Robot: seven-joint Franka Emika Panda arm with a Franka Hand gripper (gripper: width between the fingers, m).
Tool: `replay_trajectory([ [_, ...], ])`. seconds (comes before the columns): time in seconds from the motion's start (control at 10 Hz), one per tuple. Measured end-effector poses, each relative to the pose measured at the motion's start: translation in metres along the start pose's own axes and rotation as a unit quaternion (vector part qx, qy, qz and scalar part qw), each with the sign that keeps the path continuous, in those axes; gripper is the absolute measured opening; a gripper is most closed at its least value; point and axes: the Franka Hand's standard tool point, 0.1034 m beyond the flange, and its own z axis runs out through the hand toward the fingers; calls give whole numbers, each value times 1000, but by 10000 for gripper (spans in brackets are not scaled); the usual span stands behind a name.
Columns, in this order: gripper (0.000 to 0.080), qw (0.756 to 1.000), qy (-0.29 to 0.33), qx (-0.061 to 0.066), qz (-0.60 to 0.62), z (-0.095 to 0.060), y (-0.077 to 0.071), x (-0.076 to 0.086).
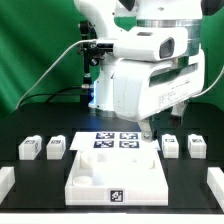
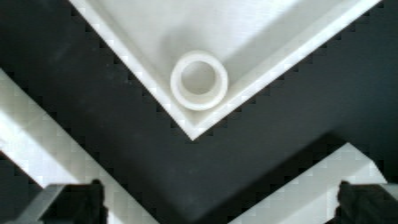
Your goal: Assemble one leg
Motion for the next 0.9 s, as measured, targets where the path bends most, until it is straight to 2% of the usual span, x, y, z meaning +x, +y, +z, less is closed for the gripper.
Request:
replay_trajectory([
  [0.7,650,1000,0,0,-3,0,0,0],
  [0.8,650,1000,-1,0,-23,1,-2,-2],
  [0.9,650,999,-2,1,-45,4,-11,-12],
])
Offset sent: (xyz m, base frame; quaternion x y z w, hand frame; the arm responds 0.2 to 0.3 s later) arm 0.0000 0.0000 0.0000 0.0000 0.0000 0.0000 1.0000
